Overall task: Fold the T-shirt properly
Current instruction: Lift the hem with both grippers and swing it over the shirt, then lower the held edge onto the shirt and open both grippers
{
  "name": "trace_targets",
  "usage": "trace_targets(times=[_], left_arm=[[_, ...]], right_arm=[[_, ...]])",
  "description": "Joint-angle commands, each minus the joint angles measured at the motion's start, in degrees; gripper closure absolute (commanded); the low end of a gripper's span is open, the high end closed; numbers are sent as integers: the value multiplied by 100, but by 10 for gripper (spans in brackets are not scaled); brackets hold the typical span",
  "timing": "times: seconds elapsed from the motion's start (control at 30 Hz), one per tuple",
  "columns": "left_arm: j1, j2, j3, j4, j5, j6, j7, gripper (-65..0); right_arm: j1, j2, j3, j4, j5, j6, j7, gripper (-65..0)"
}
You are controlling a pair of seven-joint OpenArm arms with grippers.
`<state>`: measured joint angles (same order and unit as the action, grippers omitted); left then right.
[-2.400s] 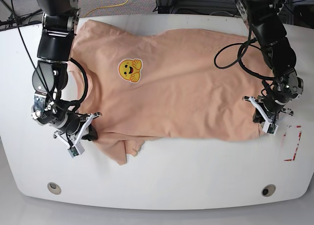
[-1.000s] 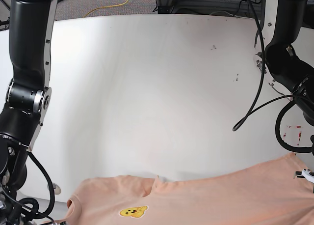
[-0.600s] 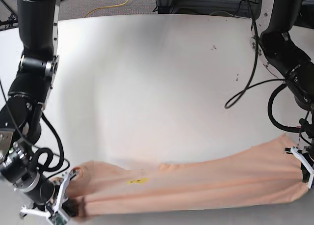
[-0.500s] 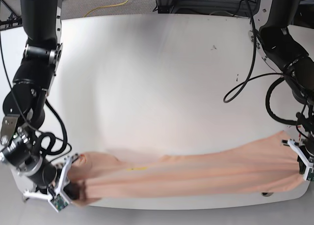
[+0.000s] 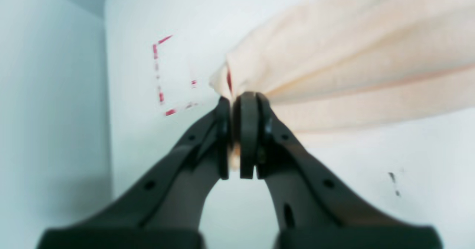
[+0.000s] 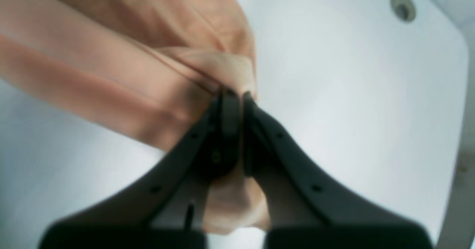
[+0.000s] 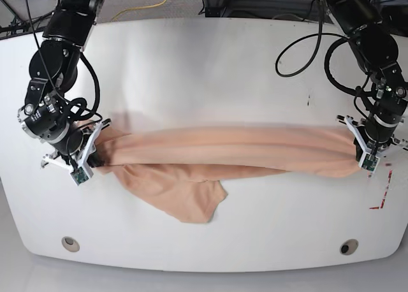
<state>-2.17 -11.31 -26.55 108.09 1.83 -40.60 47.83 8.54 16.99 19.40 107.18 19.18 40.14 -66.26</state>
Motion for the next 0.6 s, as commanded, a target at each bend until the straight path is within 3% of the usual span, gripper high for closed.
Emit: trace_targets(times=[0.0, 0.57], left_arm=[[99, -86, -31, 105, 33, 60, -137, 0], [1154, 54, -743, 79, 50, 60, -190, 0]], right_arm=[[-181, -69, 227, 109, 29, -14, 90, 0], [-1869, -157, 948, 74, 1919, -14, 90, 0]])
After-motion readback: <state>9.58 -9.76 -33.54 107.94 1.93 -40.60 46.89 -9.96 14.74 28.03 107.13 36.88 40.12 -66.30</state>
